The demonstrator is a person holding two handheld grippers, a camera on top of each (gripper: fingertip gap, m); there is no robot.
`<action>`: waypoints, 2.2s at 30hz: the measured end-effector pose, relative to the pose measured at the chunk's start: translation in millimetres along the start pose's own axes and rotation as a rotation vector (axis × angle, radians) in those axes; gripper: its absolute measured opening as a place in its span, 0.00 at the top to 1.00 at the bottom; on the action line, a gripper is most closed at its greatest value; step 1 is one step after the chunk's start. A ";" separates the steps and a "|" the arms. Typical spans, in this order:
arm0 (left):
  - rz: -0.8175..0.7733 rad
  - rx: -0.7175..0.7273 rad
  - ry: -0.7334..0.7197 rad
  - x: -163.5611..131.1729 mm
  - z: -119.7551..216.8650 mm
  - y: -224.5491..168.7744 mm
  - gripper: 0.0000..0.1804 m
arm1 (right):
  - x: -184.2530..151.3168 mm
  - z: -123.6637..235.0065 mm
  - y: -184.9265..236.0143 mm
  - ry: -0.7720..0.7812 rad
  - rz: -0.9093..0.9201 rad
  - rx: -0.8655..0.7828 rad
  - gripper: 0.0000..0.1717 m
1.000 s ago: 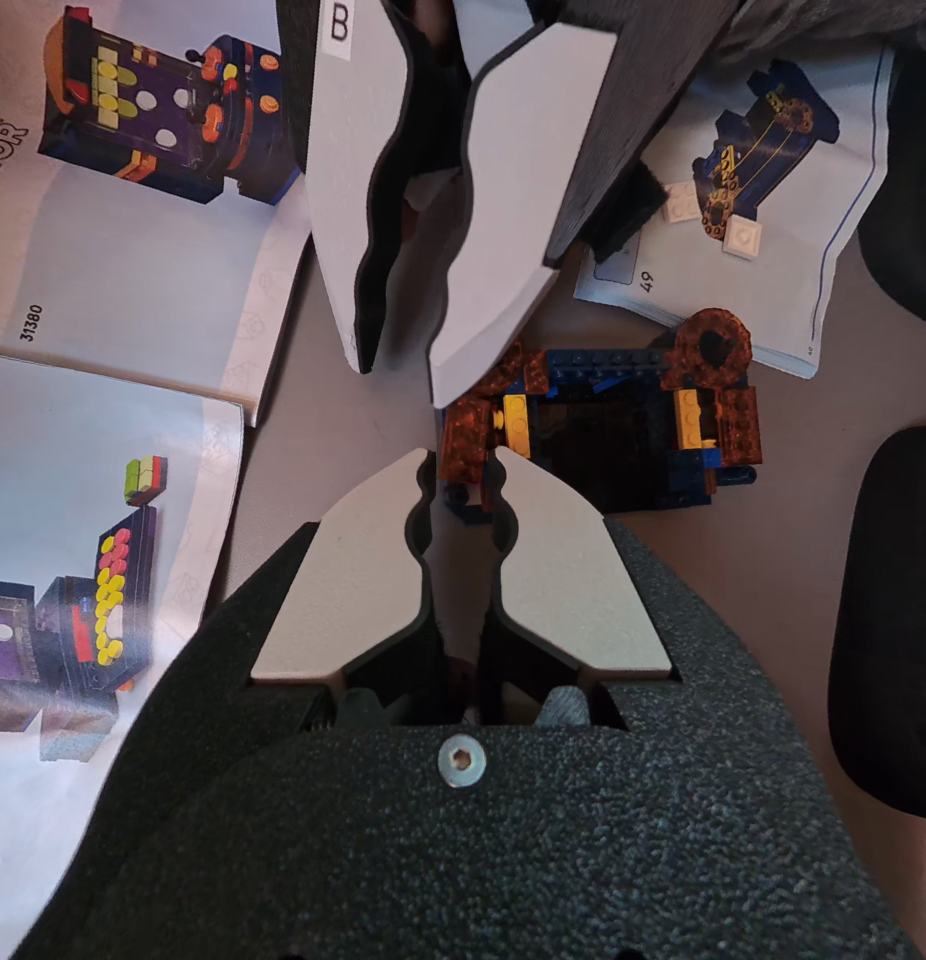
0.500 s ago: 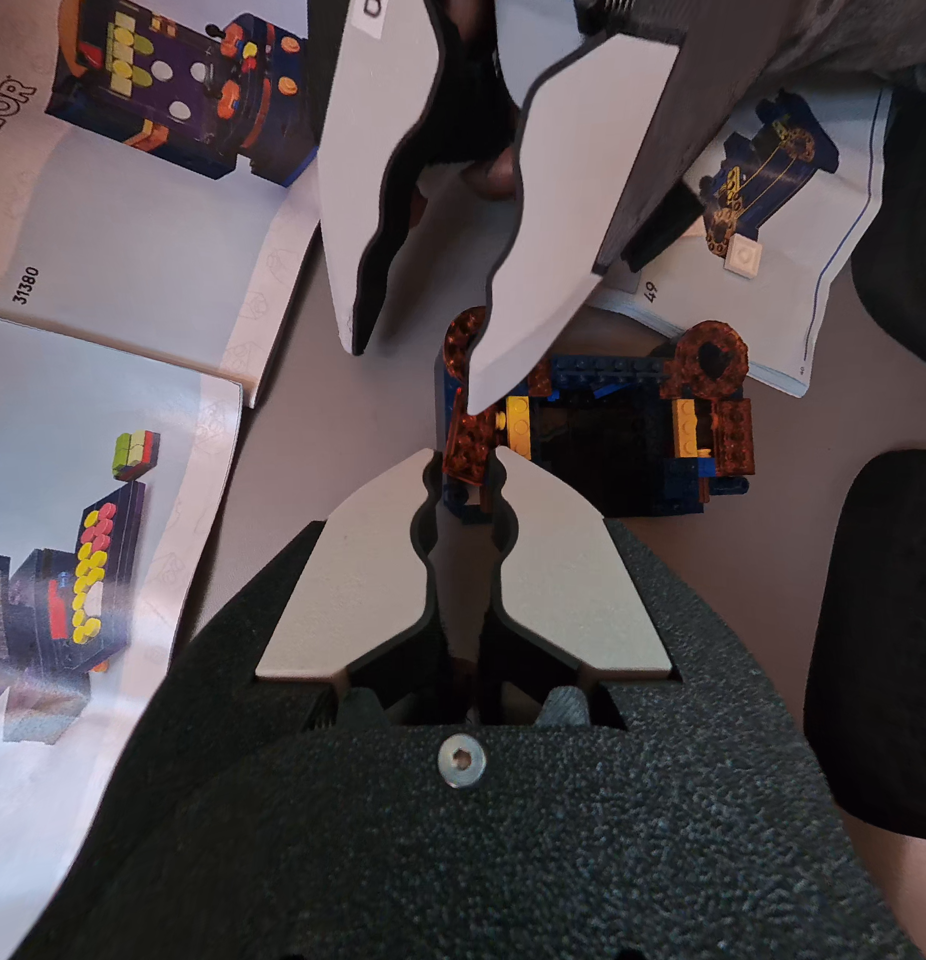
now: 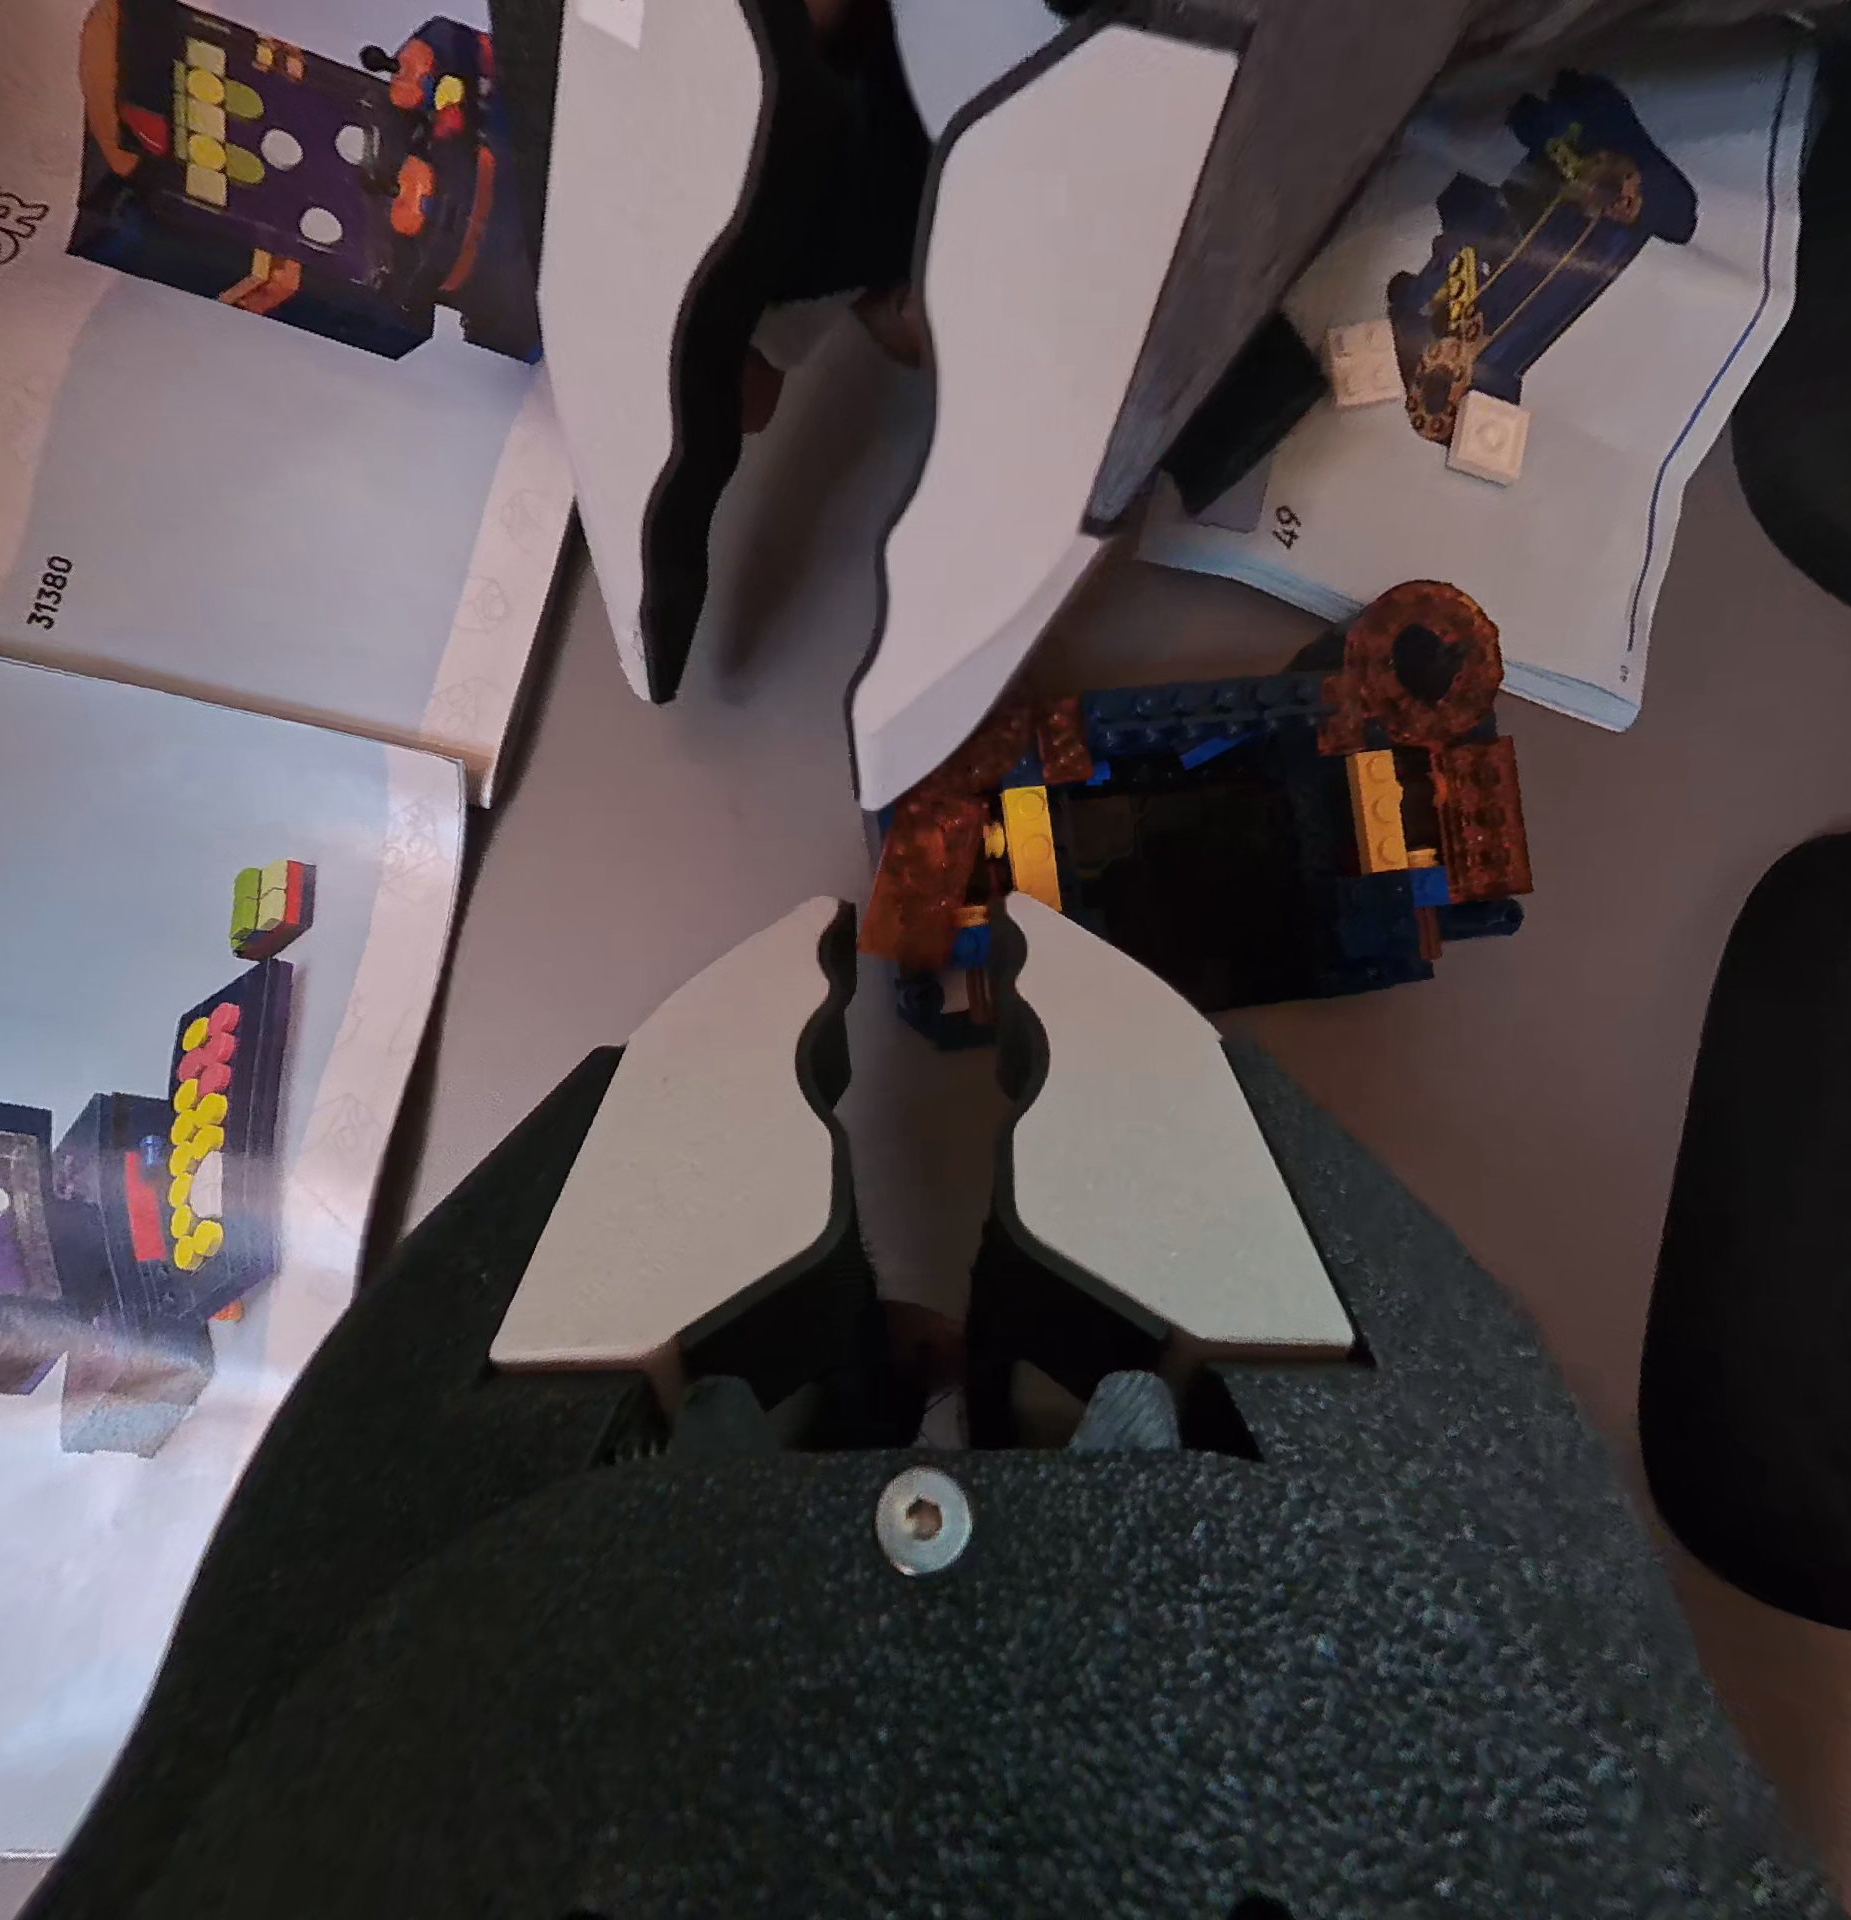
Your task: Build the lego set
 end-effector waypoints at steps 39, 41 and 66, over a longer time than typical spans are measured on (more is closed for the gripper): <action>-0.010 -0.034 -0.042 -18.6 15.3 -8.4 0.83 | 7.3 -10.7 24.4 0.132 0.516 0.221 0.90; -0.039 -0.009 -0.082 -19.3 21.1 -11.1 0.85 | 8.4 -9.5 23.0 0.131 0.505 0.257 0.90; -0.021 0.117 -0.068 -5.8 8.0 -15.4 1.00 | 12.6 -13.8 21.6 0.199 0.491 0.271 0.89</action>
Point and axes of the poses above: each gripper's, where its closed fingertips meet, z back along the fingers, x out of its top, y = z × x across the jaws, the point moved 9 cm from there along z, back along the fingers, and after that the axes turned 8 degrees about x, right-handed, at the moved point
